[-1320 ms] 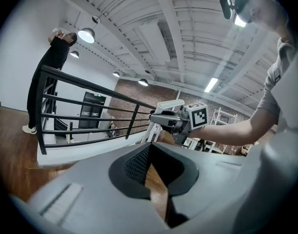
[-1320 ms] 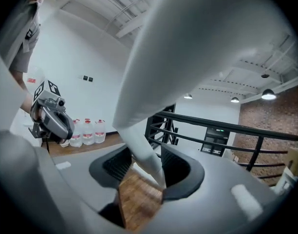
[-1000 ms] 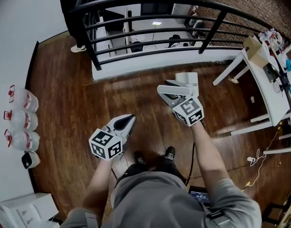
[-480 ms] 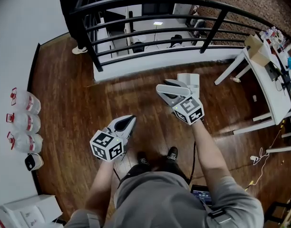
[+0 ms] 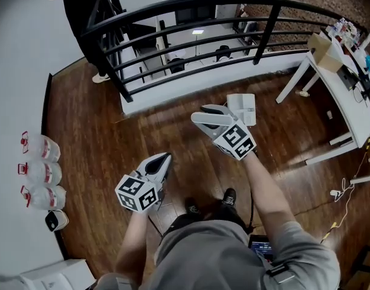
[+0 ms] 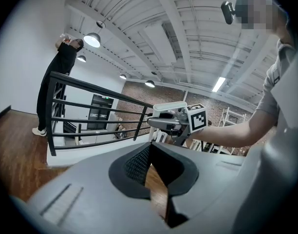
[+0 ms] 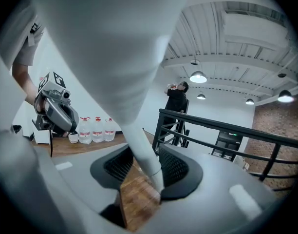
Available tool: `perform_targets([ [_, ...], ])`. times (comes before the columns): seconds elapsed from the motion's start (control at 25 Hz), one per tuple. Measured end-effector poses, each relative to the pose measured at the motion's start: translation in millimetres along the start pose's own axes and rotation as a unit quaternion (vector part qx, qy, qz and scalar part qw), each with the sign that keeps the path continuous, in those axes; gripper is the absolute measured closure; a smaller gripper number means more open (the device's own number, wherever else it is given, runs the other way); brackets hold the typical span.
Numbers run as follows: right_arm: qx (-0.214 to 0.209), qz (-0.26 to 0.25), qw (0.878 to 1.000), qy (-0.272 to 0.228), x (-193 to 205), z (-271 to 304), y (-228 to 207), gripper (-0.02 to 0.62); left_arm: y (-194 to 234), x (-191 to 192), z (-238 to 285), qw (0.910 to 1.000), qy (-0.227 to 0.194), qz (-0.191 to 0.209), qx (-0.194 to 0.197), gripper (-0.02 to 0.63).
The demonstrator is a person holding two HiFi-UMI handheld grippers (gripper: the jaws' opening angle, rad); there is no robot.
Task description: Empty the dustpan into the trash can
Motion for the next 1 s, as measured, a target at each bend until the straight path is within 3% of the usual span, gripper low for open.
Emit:
perform_targets([
  [0.24, 0.03, 0.008, 0.998, -0.051, -14, -66, -47, 0.443, -27, -6, 49, 0.9996, 0.007, 0.004, 0.028, 0.601],
  [0.48, 0.046, 0.02, 0.992, -0.116, -22, -157, -114, 0.45, -99, -34, 126, 0.998, 0.001, 0.029, 0.056, 0.601],
  [0.76, 0.077, 0.019, 0.982, -0.169, -16, -260, -208, 0.472, -187, -50, 203, 0.9977, -0.007, 0.042, 0.053, 0.601],
  [1.0, 0.135, 0.028, 0.973, -0.186, 3, -324, -281, 0.486, -225, -49, 245, 0.9985, -0.004, 0.038, 0.039, 0.601],
])
Point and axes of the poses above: the fingertips, and each gripper's own axes: z forward along the fingers, y to its left, x out of its underside, the point moved 1 cm from there along -z, backward along the fingers, and after that the axes turned 8 degrees about -x, right-handed, at the moved point
